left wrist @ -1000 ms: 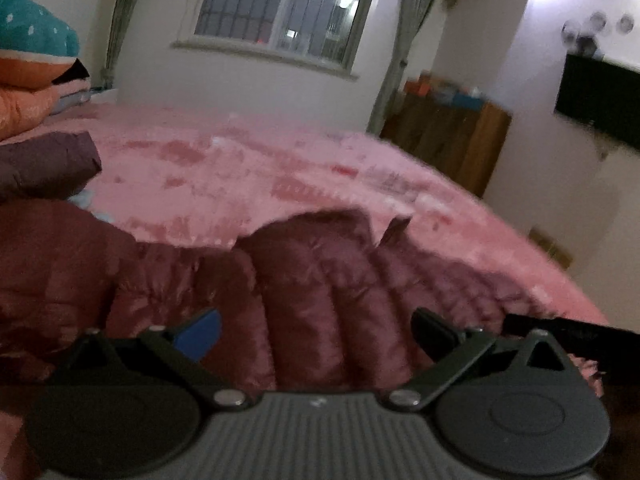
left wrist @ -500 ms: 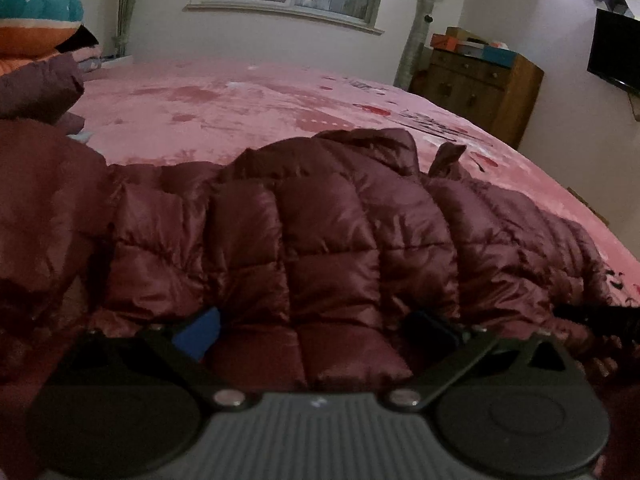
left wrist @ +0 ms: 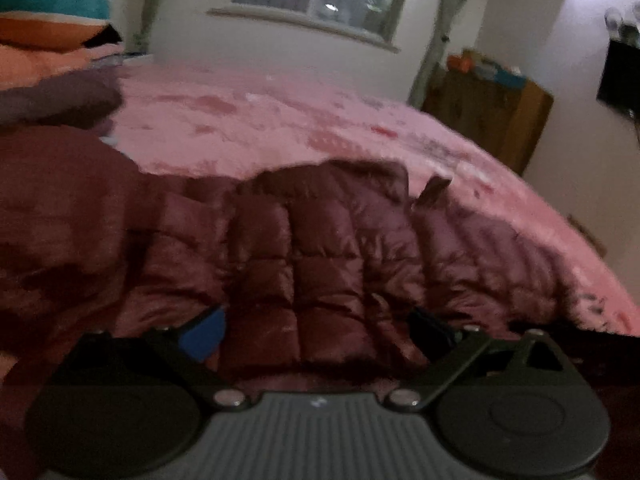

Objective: Fold large clothes

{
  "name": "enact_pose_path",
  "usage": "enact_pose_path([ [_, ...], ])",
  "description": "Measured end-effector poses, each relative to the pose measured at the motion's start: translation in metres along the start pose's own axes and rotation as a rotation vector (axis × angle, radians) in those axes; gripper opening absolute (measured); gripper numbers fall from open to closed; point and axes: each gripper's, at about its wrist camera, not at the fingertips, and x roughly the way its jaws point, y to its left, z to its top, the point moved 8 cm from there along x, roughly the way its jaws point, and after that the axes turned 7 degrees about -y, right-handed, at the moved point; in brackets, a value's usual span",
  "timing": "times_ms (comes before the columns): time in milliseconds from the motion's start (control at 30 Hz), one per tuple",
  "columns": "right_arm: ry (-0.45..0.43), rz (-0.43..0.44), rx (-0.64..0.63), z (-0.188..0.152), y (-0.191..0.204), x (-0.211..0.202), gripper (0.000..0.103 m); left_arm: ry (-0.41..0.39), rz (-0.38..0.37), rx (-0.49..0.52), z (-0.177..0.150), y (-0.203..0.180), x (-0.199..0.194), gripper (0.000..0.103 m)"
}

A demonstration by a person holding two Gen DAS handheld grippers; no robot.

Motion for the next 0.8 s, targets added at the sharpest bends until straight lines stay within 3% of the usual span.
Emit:
enact_pose_path([
  [167, -0.006, 0.050, 0.106, 0.009, -0.002, -0.012, 0.103, -0.046, 0.041, -0.105, 0.008, 0.021, -0.071, 0.098],
  [433, -0.054, 0.132, 0.280, 0.013, -0.013, -0.034, 0.103, -0.134, 0.249, -0.393, 0.019, 0.108, -0.153, 0.102],
  [567, -0.096, 0.147, 0.261, 0.014, -0.006, -0.046, 0.103, -0.173, 0.257, -0.631, 0.015, 0.152, -0.164, 0.102],
  [667, -0.114, 0.148, 0.243, 0.017, -0.011, -0.053, 0.103, -0.212, 0.272, -0.730, 0.013, 0.180, -0.163, 0.102],
  [800, -0.110, 0.161, 0.235, 0.020, -0.012, -0.045, 0.103, -0.257, 0.233, -0.879, 0.007, 0.204, -0.155, 0.102],
])
